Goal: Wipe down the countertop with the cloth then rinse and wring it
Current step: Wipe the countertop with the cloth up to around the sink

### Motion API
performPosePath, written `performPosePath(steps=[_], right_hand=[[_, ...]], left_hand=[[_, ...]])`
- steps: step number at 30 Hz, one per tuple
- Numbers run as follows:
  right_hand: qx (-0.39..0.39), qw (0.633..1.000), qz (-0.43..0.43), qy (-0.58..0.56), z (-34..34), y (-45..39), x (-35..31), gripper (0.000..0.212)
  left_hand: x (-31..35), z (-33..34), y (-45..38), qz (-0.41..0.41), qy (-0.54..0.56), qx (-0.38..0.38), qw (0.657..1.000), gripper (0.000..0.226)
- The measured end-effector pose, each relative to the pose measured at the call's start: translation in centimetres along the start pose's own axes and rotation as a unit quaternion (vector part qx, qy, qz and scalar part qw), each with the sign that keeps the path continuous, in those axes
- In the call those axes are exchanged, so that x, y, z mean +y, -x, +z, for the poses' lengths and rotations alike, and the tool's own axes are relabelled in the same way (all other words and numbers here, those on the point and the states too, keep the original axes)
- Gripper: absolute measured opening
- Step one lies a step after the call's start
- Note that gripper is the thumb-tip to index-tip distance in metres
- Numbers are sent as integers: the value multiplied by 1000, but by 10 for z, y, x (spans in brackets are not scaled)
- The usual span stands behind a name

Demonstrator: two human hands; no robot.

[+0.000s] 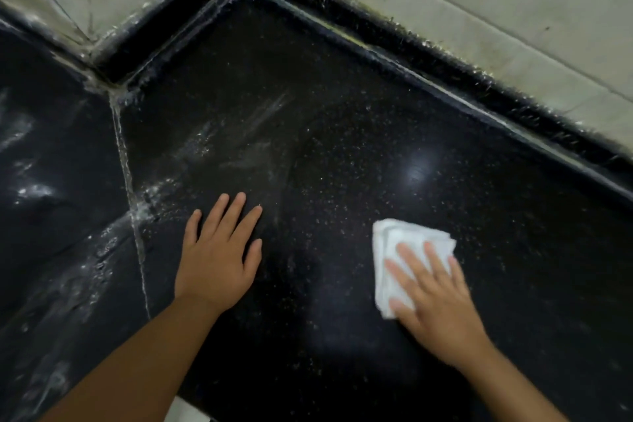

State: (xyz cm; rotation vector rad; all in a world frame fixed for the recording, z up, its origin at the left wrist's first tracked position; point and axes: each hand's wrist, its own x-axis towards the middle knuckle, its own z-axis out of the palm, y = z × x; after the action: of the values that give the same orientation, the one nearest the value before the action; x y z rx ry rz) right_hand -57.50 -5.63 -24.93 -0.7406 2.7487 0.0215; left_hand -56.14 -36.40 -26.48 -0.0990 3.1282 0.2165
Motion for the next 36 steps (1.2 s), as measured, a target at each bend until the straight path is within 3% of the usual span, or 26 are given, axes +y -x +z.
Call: performPosePath(steps=[4,7,13,18,20,22,25,27,29,33,36], right_hand=[[30,964,248,-89,-35,-62,36,58],[11,945,306,-117,-61,-137,37,53],[-24,986,144,-76,-72,-221,-55,52],[6,997,-69,-34,-42,-151,-98,51],[24,995,-97,-18,-20,-106,-79,50],[2,999,-52,-2,-10,-70,-39,52],[32,993,112,-15,-27,-59,26,59],[22,956,278,-93,-42,-76,56,55],[36,909,390,-141,-56,-107,67,52],[17,876,454,-164,-76,-185,59,53],[-3,909,390,-150,-82,-241,29,54]], left_hand=[[1,-4,-1,-9,9,-26,1000,51],[4,-9,-1,-28,23,-55,998,57],[2,-8,-2,-20,13,-36,999,53],[3,-8,-3,-16,1,-28,999,52],[2,-8,-2,-22,7,-36,999,54],[3,-8,-1,-32,24,-50,998,58],[3,-6,1,-40,42,-50,997,61],[3,-5,0,-36,45,-52,997,61],[2,-5,-1,-29,36,-47,998,58],[1,-4,-1,-15,5,-22,1000,53],[0,-4,-1,-12,1,-17,1000,52]])
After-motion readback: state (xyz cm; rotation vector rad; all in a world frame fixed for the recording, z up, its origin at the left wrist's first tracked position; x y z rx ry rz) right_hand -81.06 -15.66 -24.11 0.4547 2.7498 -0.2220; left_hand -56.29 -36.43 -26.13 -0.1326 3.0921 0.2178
